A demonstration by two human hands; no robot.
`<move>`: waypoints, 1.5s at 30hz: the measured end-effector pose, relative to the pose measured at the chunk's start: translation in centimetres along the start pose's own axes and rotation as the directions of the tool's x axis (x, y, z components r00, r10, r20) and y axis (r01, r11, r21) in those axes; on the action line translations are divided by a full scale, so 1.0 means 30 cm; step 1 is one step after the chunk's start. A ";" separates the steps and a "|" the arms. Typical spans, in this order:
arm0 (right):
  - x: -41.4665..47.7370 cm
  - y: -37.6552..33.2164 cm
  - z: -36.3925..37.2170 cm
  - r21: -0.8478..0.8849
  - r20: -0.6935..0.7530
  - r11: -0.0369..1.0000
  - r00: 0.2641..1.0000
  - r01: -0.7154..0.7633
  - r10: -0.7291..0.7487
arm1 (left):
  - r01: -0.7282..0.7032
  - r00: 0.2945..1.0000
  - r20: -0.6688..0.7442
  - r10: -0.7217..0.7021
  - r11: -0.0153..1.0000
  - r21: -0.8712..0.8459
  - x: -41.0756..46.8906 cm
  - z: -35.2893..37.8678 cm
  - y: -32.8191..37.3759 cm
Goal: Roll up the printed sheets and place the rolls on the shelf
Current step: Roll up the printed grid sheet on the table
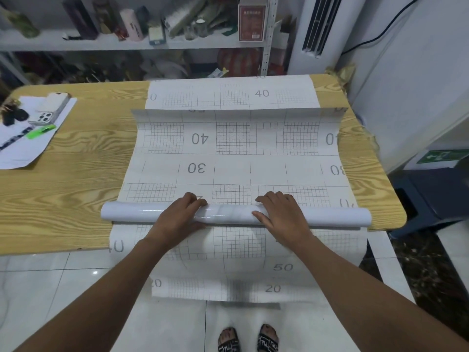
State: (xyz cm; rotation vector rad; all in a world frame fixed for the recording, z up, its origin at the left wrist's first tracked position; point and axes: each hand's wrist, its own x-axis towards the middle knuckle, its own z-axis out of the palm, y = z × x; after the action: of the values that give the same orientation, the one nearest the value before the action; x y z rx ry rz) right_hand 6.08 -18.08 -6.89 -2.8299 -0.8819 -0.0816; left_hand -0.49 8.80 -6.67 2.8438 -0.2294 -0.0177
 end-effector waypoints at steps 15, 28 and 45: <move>-0.007 0.001 0.002 -0.018 -0.003 1.000 1.000 0.007 -0.007 | 0.011 0.999 0.032 -0.012 0.999 0.032 0.004 0.021 -0.023; 0.007 0.007 0.004 -0.013 -0.016 1.000 1.000 0.010 -0.010 | -0.017 0.999 -0.031 0.020 0.995 0.099 0.012 0.004 -0.008; 0.012 0.012 0.012 -0.014 -0.006 1.000 1.000 0.007 -0.007 | 0.069 0.998 0.003 -0.069 0.998 0.005 0.033 0.001 -0.008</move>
State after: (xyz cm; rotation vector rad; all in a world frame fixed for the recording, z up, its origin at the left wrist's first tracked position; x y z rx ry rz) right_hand 6.59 -18.11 -7.27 -2.8378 -0.8931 -0.0971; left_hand 0.53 8.85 -6.75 2.8558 -0.1324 -0.0353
